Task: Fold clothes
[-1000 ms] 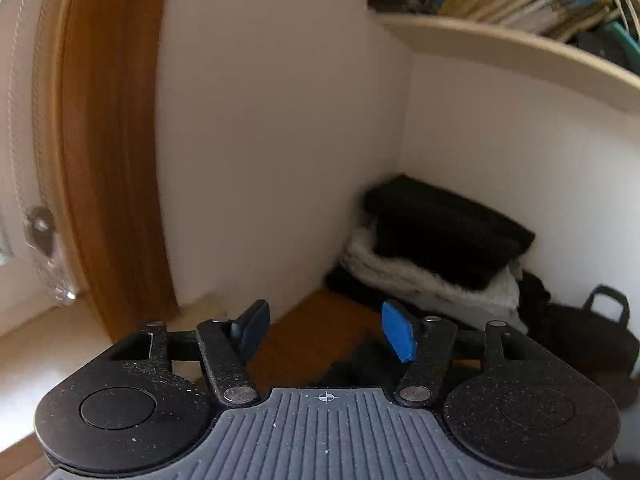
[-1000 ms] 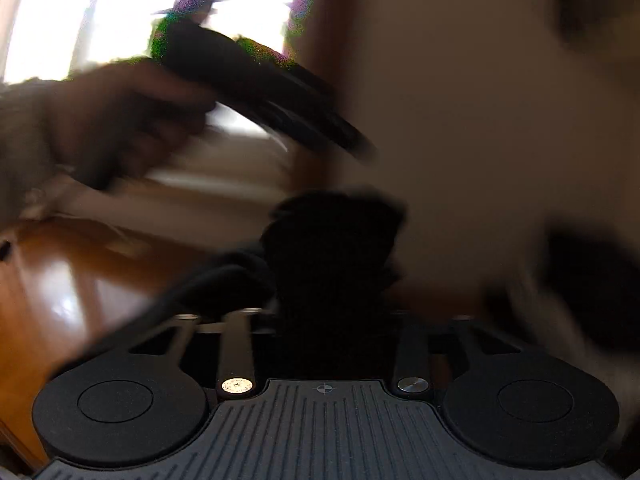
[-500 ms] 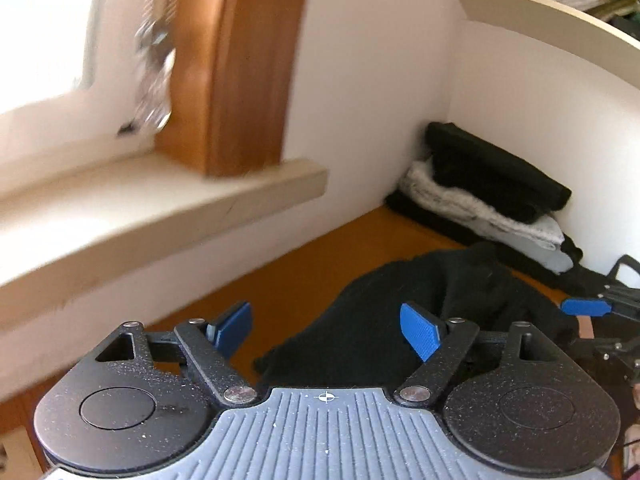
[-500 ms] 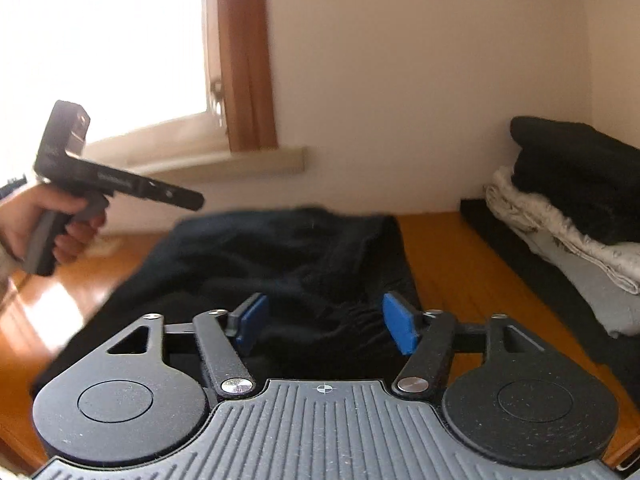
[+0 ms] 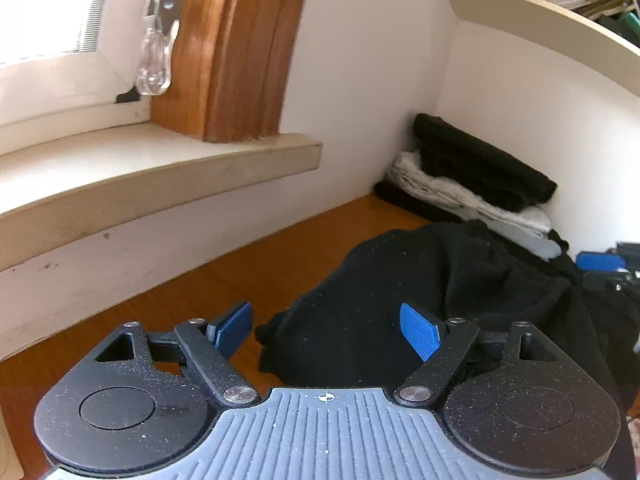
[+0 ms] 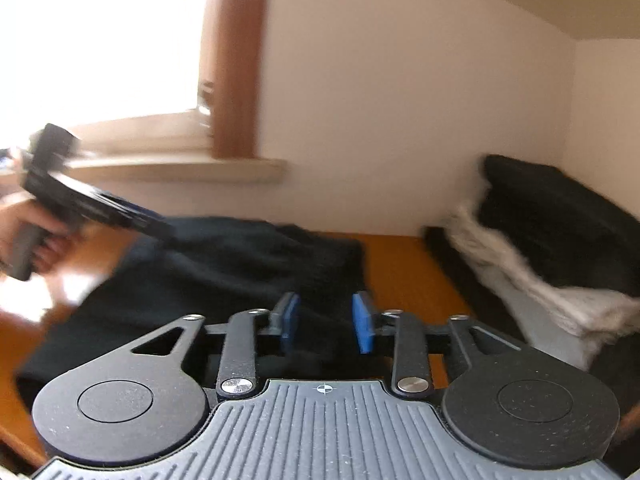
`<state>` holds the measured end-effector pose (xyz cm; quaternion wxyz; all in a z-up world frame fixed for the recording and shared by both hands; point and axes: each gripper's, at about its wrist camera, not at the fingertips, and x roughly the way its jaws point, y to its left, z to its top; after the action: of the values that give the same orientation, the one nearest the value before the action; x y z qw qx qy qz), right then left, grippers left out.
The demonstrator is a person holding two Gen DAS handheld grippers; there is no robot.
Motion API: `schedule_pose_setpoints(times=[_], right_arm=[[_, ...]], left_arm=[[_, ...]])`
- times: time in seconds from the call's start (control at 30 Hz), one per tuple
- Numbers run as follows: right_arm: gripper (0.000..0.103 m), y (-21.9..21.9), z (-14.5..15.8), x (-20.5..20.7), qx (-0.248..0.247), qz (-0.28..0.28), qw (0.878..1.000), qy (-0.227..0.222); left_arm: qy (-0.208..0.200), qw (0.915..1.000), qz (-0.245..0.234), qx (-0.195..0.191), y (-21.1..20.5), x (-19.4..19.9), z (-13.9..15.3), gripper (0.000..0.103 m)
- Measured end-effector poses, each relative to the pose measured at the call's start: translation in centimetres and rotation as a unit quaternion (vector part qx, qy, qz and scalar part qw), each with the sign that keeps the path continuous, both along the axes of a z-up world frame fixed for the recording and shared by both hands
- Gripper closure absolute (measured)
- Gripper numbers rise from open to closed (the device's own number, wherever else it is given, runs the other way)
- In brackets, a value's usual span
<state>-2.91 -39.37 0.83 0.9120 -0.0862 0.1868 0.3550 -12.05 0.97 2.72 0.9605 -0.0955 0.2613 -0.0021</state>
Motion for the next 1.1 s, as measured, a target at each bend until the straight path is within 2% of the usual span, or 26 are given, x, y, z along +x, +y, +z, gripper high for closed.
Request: schedule_pose_setpoints(times=[0.1,0.17,0.2,0.23,0.27,0.3,0.4,0.47,0.53,0.6,0.63,0.73,0.8,0.9,0.97,1.0,1.03,1.07,1.1], right_arm=[[0.052,0.2,-0.1,1.2,-0.015,0.014,0.999,0.029],[0.051,0.4,-0.2,2.0,-0.024,0.023,0.998,0.049],[0.057,0.4,-0.2,2.4,-0.029,0.027,0.998,0.058],[0.07,0.5,-0.2,2.7,-0.034,0.032,0.997,0.068],[0.096,0.6,-0.3,3.1,-0.039,0.036,0.996,0.078],[0.098,0.7,-0.3,3.5,-0.044,0.041,0.994,0.087],[0.098,-1.8,2.1,2.3,-0.031,0.013,0.998,0.049],[0.098,-3.8,3.0,2.1,-0.01,-0.006,0.999,0.05],[0.093,-4.8,2.7,2.1,-0.036,-0.064,0.997,0.034],[0.091,-5.4,2.2,2.3,-0.035,-0.078,0.995,0.041],[0.089,-5.5,2.2,2.2,-0.018,-0.067,0.996,0.047],[0.07,-3.7,2.0,2.1,0.001,-0.031,0.998,0.059],[0.053,-2.1,1.8,2.2,0.009,-0.008,0.998,0.066],[0.048,0.3,1.3,3.0,0.018,0.04,0.994,0.099],[0.046,1.0,0.8,3.1,-0.004,0.053,0.992,0.115],[0.049,1.2,0.5,3.2,-0.017,0.054,0.991,0.121],[0.06,1.2,0.1,3.3,-0.03,0.053,0.99,0.126],[0.095,0.8,0.1,3.3,-0.038,0.052,0.99,0.129],[0.095,0.1,0.4,3.1,-0.042,0.052,0.989,0.131]], left_arm=[[0.005,0.9999,-0.011,0.005,-0.2,0.1,-0.2,0.023],[0.01,0.9998,-0.013,0.007,-0.2,0.2,-0.3,0.024],[0.015,0.9998,-0.013,0.009,-0.3,0.3,-0.4,0.025],[0.021,0.9996,-0.013,0.014,-0.3,0.4,-0.5,0.025],[0.028,0.9993,-0.012,0.021,-0.5,0.6,-0.7,0.025],[0.036,0.9989,-0.012,0.029,-0.6,0.7,-0.9,0.025],[0.046,0.9984,-0.01,0.032,-0.6,1.0,-1.3,0.026],[0.045,0.9985,-0.009,0.029,-0.6,1.1,-1.4,0.026],[0.046,0.9983,-0.009,0.033,-0.6,1.0,-1.4,0.026],[0.045,0.9985,-0.008,0.032,-0.5,1.0,-1.4,0.025],[0.042,0.9985,-0.008,0.033,-0.5,0.9,-1.4,0.025],[0.039,0.9985,-0.008,0.036,-0.5,0.9,-1.5,0.023],[0.039,0.9986,-0.009,0.034,-0.4,0.9,-1.6,0.023],[0.041,0.9987,-0.009,0.029,-0.3,1.0,-1.7,0.023],[0.042,0.9987,-0.009,0.025,-0.2,0.9,-1.8,0.023],[0.044,0.9987,-0.009,0.024,-0.2,0.9,-1.8,0.023],[0.045,0.9987,-0.009,0.023,-0.2,0.9,-1.9,0.023],[0.046,0.9987,-0.009,0.021,-0.1,0.9,-2.0,0.023],[0.047,0.9987,-0.01,0.018,0.0,0.9,-2.1,0.023]])
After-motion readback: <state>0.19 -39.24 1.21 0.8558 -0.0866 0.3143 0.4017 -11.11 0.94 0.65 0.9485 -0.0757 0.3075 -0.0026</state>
